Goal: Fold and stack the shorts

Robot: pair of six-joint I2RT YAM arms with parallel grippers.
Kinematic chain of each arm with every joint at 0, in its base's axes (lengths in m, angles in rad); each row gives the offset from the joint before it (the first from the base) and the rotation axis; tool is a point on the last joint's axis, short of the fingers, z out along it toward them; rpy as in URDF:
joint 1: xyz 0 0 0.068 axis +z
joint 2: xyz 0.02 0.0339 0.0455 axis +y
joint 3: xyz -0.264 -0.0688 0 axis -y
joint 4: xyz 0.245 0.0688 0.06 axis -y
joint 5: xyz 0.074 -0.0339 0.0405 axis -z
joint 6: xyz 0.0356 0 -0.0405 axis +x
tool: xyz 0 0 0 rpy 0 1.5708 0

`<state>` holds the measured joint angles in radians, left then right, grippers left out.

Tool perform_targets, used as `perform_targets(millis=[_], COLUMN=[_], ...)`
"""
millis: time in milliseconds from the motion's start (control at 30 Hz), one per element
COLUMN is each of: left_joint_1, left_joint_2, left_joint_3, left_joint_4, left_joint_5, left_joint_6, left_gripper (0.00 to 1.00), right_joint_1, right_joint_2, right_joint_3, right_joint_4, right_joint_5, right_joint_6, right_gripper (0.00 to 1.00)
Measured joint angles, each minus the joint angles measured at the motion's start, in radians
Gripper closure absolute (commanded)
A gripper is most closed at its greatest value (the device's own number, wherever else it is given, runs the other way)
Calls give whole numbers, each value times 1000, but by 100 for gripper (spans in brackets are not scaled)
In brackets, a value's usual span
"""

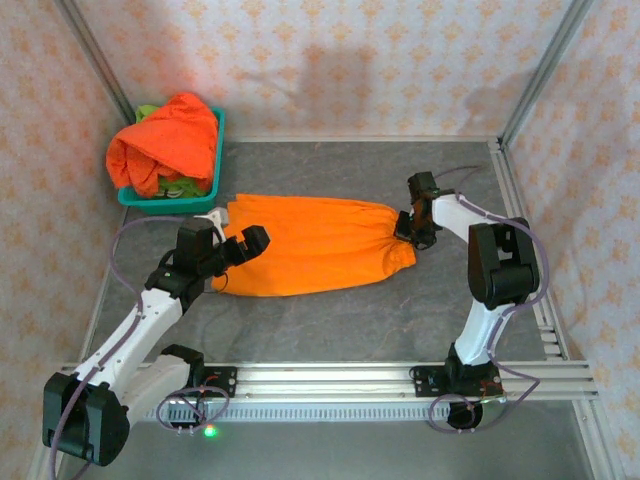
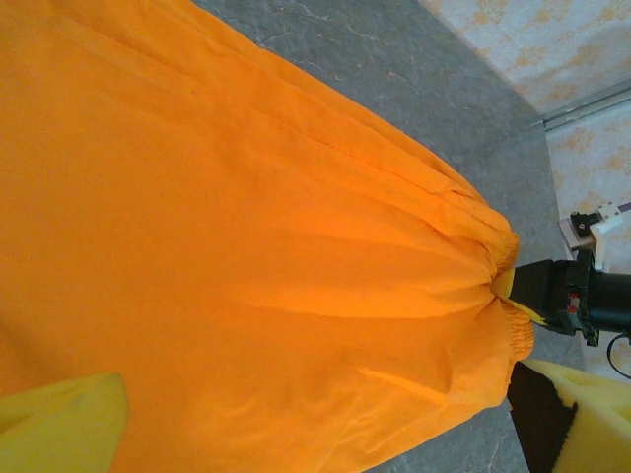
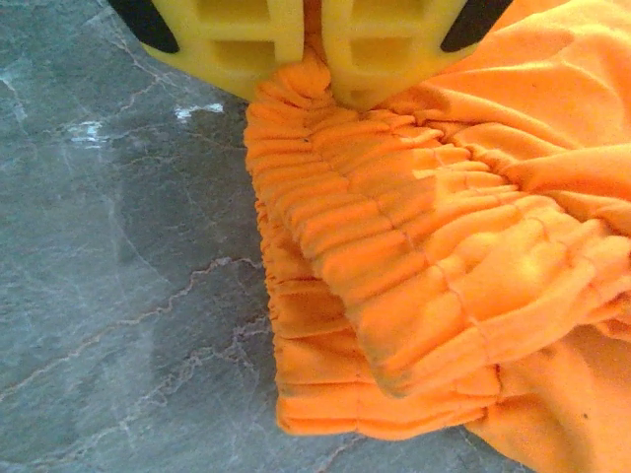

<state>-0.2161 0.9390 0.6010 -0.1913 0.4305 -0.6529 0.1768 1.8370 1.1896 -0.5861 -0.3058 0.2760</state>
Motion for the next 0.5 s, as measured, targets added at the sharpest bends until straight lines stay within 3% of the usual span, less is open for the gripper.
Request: perform_targets(millis=[233,500], left_joint_1=[0,0], left_joint_2=[0,0], left_joint_3=[0,0], left_joint_4=[0,0], left_joint_5=[0,0], left_joint_6=[0,0], left_gripper=[0,0], right_joint_1=[6,6], right_joint_2=[-51,-212], right_joint_3=[-10,27], right_joint_4=[-8,-126], right_joint_5=[68,185], right_joint_6=[-1,-43], right_gripper=[100,100])
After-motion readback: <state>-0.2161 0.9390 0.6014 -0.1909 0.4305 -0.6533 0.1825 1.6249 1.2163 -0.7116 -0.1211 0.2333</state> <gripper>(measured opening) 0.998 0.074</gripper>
